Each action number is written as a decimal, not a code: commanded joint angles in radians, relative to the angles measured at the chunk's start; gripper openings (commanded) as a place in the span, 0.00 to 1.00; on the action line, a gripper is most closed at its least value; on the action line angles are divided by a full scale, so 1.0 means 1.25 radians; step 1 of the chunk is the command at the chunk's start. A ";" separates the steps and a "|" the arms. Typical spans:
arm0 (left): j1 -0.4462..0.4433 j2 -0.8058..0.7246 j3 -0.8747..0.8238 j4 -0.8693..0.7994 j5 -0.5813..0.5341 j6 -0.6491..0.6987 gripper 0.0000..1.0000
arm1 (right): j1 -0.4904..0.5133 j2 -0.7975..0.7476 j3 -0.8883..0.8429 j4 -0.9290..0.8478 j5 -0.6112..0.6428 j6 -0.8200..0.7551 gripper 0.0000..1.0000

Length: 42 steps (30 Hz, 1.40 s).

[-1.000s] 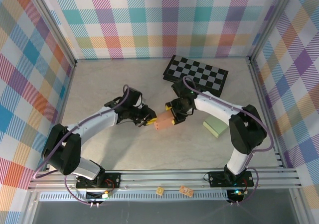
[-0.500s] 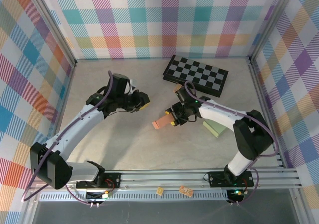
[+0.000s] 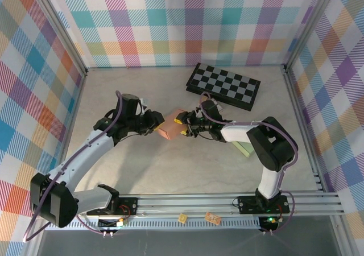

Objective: Fold the paper box

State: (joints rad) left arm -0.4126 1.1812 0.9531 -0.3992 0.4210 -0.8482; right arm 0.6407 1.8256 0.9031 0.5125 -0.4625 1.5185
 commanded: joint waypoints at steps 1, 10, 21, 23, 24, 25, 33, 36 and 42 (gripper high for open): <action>0.007 -0.012 -0.010 0.037 0.007 -0.010 0.25 | -0.005 0.046 -0.014 0.087 -0.057 -0.045 0.51; 0.009 -0.008 -0.013 0.056 0.017 -0.018 0.25 | -0.008 0.026 0.003 -0.147 -0.059 -0.120 0.71; 0.010 -0.016 -0.012 0.037 0.013 -0.015 0.25 | -0.024 -0.102 0.168 -0.914 0.077 -0.209 0.83; 0.010 -0.018 -0.006 0.028 0.008 -0.009 0.26 | -0.037 -0.153 0.177 -0.999 0.160 -0.239 0.83; 0.011 -0.020 -0.004 0.025 0.005 -0.009 0.26 | -0.045 -0.188 0.179 -1.013 0.204 -0.260 0.84; 0.012 -0.023 -0.003 0.022 0.001 -0.006 0.26 | -0.053 -0.220 0.185 -1.019 0.244 -0.291 0.97; 0.074 -0.075 0.027 -0.048 -0.055 0.033 0.32 | -0.119 -0.412 0.313 -1.044 0.467 -0.716 0.99; 0.122 -0.107 0.042 -0.088 -0.094 0.085 1.00 | -0.126 -0.476 0.319 -1.073 0.640 -0.808 0.99; 0.149 -0.166 0.074 -0.229 -0.350 0.251 1.00 | -0.212 -0.650 0.104 -0.859 0.784 -1.006 0.99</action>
State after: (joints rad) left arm -0.2333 1.0157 1.0164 -0.5674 0.1822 -0.6701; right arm 0.4316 1.0782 1.1748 -0.6910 0.3988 0.5011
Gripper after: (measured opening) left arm 0.995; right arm 0.991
